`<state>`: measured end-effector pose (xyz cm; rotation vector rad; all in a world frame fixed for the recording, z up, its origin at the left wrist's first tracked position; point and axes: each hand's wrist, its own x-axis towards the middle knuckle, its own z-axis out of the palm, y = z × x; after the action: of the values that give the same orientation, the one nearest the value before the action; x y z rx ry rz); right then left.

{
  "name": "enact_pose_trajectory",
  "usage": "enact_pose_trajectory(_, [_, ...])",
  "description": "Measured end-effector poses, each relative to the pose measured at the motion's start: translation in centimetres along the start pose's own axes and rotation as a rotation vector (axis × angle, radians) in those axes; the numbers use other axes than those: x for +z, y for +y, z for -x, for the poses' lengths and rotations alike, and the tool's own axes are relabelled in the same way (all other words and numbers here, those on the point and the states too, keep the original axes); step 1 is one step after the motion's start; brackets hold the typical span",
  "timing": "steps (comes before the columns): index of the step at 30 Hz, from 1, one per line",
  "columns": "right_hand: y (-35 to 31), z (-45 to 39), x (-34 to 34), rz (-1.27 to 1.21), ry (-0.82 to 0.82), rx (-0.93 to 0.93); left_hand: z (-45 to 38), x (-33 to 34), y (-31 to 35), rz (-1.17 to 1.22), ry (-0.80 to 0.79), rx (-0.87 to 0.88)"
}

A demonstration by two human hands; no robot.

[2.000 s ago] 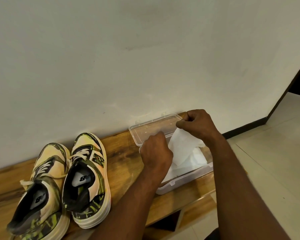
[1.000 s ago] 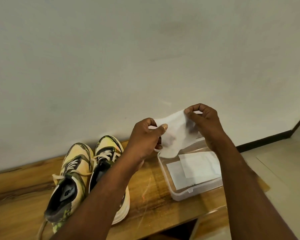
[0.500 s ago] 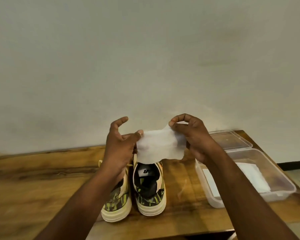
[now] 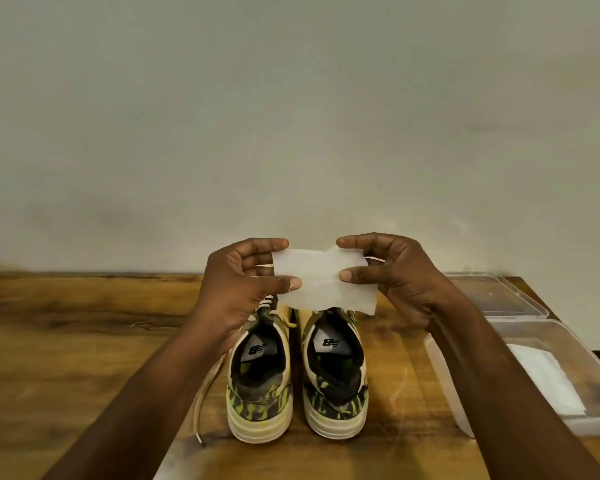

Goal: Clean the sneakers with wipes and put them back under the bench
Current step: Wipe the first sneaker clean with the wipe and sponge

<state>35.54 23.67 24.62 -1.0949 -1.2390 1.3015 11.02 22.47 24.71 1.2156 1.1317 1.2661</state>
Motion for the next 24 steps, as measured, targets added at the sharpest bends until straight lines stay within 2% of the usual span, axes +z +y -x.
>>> enact_pose_trajectory(3, [-0.3,-1.0,0.2,0.184,0.065,-0.042,-0.3,-0.8,-0.2,-0.099,0.046,0.021])
enact_pose_trajectory(6, [-1.3,-1.3,0.4,0.355,0.061,-0.074,-0.9,-1.2,-0.2,-0.225,0.062,0.044])
enact_pose_trajectory(14, [-3.2,-1.0,1.2,0.820,0.016,-0.124,-1.3,-1.6,0.9,-0.614,0.058,0.264])
enact_pose_trajectory(20, [-3.5,-0.4,1.0,0.770,0.074,-0.186,-0.9,-1.5,1.4,-0.592,0.095,0.230])
enact_pose_trajectory(24, [-3.7,0.1,0.9,0.468,0.023,-0.178,-0.7,-1.9,2.1,-0.416,0.021,0.134])
